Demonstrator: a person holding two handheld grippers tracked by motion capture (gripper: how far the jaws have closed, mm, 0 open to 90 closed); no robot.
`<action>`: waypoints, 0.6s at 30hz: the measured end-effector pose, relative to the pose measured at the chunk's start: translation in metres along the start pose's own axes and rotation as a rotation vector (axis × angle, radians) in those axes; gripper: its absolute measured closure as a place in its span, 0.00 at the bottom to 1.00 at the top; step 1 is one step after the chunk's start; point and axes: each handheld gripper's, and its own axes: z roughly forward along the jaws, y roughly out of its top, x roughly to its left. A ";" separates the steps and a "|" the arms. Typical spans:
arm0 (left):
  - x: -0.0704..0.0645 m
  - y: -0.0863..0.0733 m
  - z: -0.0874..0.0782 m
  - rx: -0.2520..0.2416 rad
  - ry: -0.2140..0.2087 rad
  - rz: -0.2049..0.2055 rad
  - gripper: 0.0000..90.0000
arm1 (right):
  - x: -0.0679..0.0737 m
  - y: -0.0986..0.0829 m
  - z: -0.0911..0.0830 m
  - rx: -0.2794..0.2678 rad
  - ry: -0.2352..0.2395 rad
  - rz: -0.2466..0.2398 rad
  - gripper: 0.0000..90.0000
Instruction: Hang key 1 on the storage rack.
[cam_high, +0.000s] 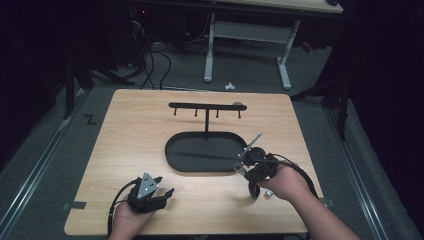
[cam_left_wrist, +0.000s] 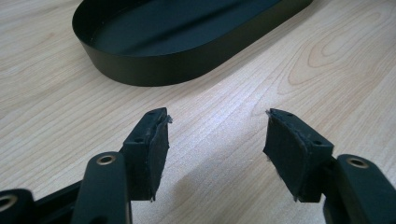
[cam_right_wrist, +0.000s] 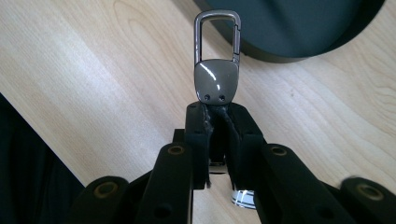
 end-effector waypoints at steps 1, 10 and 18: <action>0.000 0.000 0.000 -0.002 0.001 -0.001 0.45 | -0.001 0.000 -0.002 -0.004 -0.001 0.003 0.89; 0.003 -0.006 -0.009 -0.008 0.017 -0.017 0.45 | -0.009 0.005 -0.013 -0.031 -0.014 0.028 0.89; 0.010 -0.016 -0.023 -0.009 0.055 -0.039 0.45 | -0.015 0.019 -0.024 -0.062 -0.022 0.033 0.89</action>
